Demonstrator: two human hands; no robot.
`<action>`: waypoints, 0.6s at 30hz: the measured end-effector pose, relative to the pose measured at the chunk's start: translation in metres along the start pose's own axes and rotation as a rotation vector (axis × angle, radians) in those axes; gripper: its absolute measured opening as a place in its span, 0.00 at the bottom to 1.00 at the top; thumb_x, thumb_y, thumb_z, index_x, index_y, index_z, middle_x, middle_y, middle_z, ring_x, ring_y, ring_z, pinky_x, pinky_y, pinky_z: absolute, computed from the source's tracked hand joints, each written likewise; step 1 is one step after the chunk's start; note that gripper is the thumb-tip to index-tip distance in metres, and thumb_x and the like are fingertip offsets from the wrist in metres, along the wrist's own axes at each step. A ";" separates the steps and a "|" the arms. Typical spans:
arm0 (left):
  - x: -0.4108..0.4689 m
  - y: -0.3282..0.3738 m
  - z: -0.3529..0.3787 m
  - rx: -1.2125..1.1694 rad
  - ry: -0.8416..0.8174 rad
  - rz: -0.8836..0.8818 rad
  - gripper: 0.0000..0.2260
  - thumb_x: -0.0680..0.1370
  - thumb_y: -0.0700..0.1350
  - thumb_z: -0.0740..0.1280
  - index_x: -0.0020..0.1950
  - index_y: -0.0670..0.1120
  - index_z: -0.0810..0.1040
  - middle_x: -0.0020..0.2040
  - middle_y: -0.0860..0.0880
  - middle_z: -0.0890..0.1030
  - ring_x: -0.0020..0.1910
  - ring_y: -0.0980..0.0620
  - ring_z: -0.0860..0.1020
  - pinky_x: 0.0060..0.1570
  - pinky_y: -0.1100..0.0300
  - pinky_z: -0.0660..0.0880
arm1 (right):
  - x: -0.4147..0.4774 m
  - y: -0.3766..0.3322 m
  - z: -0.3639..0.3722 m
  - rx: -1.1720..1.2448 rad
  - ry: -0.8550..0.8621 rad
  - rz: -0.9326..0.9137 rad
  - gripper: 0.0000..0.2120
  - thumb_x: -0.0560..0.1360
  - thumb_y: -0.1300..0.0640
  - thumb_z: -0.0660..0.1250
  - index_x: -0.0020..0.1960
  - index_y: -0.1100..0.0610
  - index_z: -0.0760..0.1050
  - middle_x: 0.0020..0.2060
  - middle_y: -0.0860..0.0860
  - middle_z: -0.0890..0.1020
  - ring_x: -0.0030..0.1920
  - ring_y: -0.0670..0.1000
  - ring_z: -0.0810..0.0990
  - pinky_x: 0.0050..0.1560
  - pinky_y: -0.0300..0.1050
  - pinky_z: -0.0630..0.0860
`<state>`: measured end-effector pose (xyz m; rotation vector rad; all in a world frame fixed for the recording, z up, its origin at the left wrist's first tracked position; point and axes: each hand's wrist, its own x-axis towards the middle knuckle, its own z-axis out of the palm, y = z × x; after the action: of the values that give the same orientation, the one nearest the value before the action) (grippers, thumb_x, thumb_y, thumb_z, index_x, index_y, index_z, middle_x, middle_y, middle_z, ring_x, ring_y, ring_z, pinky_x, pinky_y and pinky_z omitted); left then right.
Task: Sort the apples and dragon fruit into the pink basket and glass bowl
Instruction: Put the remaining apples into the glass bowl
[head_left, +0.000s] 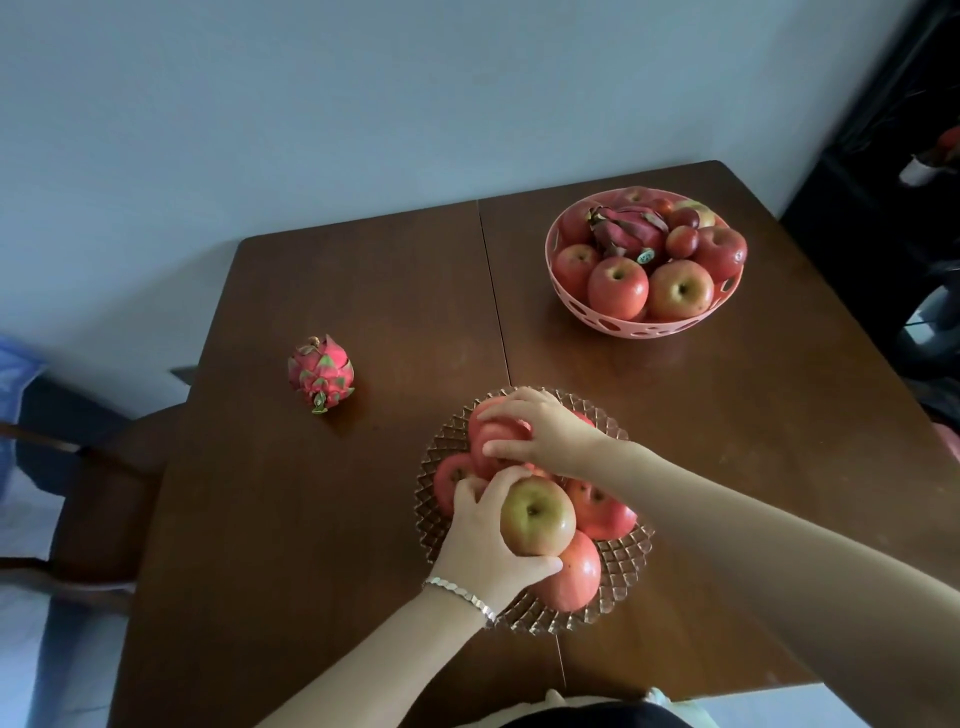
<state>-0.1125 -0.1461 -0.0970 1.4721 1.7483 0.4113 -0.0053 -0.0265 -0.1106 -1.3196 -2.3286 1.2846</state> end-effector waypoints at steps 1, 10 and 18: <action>0.001 0.001 0.000 -0.009 -0.019 -0.014 0.36 0.63 0.48 0.77 0.66 0.62 0.63 0.59 0.55 0.60 0.53 0.57 0.69 0.56 0.69 0.67 | -0.001 0.001 -0.001 0.001 0.001 0.013 0.19 0.74 0.47 0.67 0.64 0.49 0.73 0.59 0.53 0.74 0.61 0.51 0.69 0.63 0.46 0.66; 0.005 -0.007 -0.009 -0.318 0.050 -0.151 0.19 0.70 0.55 0.72 0.56 0.57 0.68 0.55 0.50 0.76 0.52 0.52 0.78 0.52 0.59 0.76 | -0.050 0.006 -0.022 0.085 0.087 0.275 0.13 0.76 0.46 0.62 0.54 0.52 0.76 0.41 0.49 0.81 0.38 0.50 0.79 0.40 0.41 0.76; 0.009 -0.009 -0.020 -0.279 -0.012 -0.184 0.12 0.71 0.52 0.71 0.51 0.49 0.78 0.48 0.52 0.82 0.50 0.54 0.80 0.53 0.57 0.77 | -0.068 0.001 -0.013 0.013 -0.173 0.318 0.24 0.68 0.30 0.60 0.53 0.46 0.77 0.45 0.50 0.83 0.42 0.48 0.83 0.48 0.46 0.80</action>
<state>-0.1336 -0.1358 -0.0940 1.1065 1.7207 0.5246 0.0422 -0.0708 -0.0866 -1.6906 -2.2781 1.5584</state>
